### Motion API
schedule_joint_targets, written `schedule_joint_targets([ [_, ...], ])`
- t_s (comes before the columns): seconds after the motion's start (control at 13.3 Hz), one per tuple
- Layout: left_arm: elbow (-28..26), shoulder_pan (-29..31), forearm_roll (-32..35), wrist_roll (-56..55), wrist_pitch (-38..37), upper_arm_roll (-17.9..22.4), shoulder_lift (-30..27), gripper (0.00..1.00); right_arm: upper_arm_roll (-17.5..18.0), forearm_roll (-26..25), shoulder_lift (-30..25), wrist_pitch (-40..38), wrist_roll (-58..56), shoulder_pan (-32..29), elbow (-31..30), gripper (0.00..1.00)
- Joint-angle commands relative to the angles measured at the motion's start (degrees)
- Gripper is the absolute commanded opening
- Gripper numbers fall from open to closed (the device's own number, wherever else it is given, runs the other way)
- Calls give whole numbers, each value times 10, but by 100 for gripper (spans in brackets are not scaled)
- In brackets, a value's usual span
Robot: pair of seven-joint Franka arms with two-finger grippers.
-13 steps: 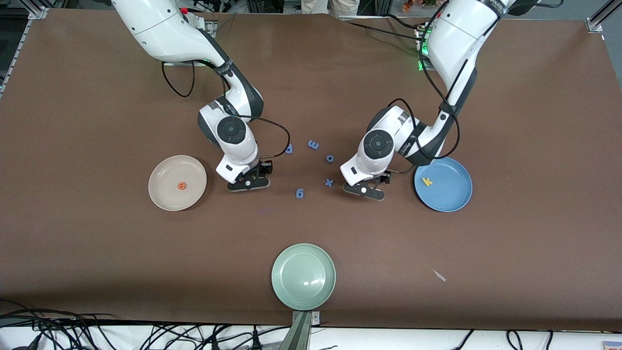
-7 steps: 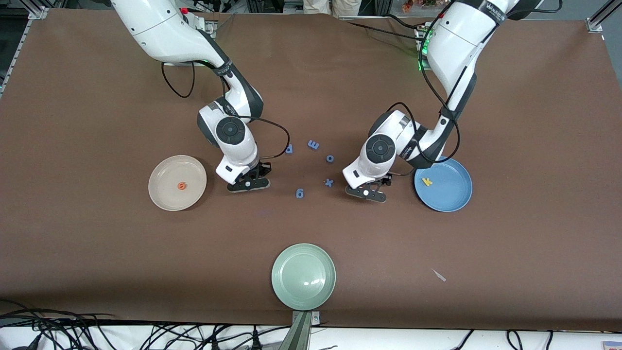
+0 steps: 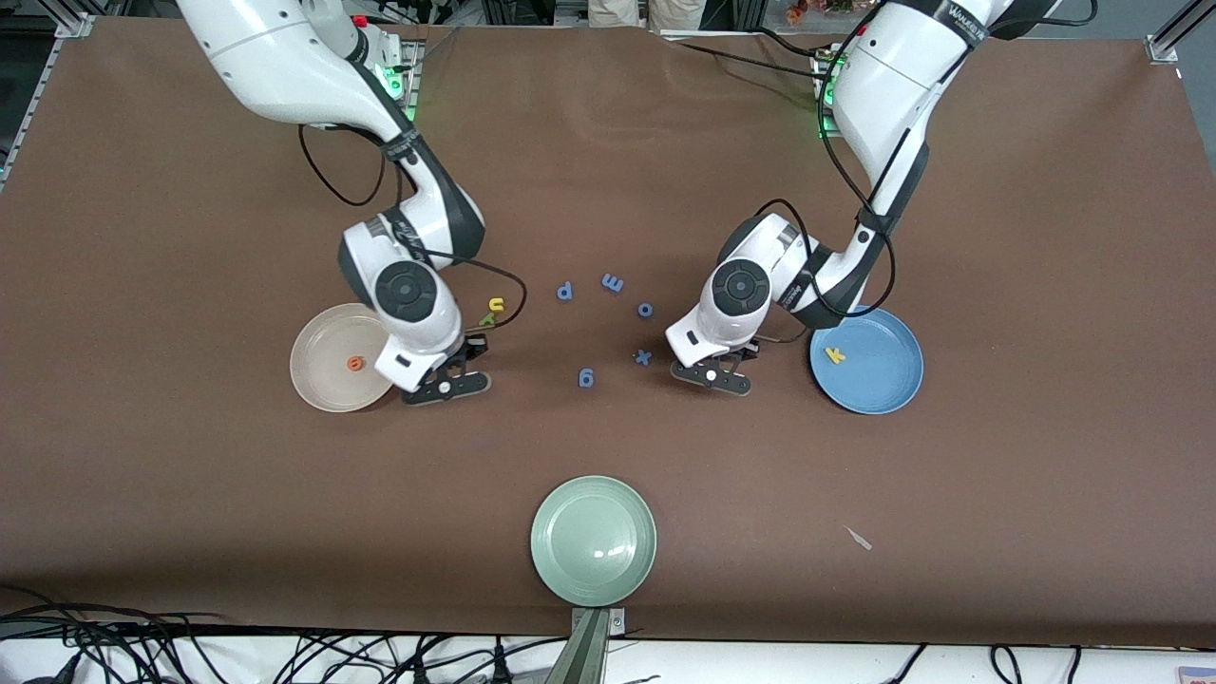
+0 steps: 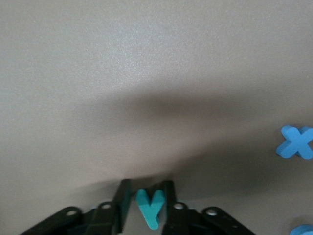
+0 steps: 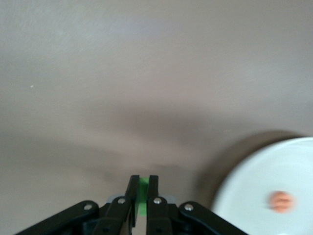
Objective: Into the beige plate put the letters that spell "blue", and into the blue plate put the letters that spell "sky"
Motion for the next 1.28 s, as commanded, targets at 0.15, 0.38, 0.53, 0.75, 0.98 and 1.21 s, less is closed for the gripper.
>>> schedule_joint_targets([
  [0.15,-2,0,3,1,1,4,-1,17,-60,-2,-33,-7,-119,-28,-44,8],
  [0.38,1,15,3,27,-38,4,-28,17,-92,0,-75,69,-133,-29,-141,14],
  [0.53,5,43,3,86,-105,4,-62,17,-98,19,-82,82,-129,-29,-158,49],
  [0.75,13,91,-6,182,-172,4,-88,18,-91,64,-89,61,-122,-26,-144,71],
  [0.98,7,135,-5,281,-204,4,-99,18,-53,90,-79,56,-19,-10,-126,75],
  [1.21,-13,174,2,348,-205,5,-98,19,-20,91,-74,88,92,3,-148,76],
])
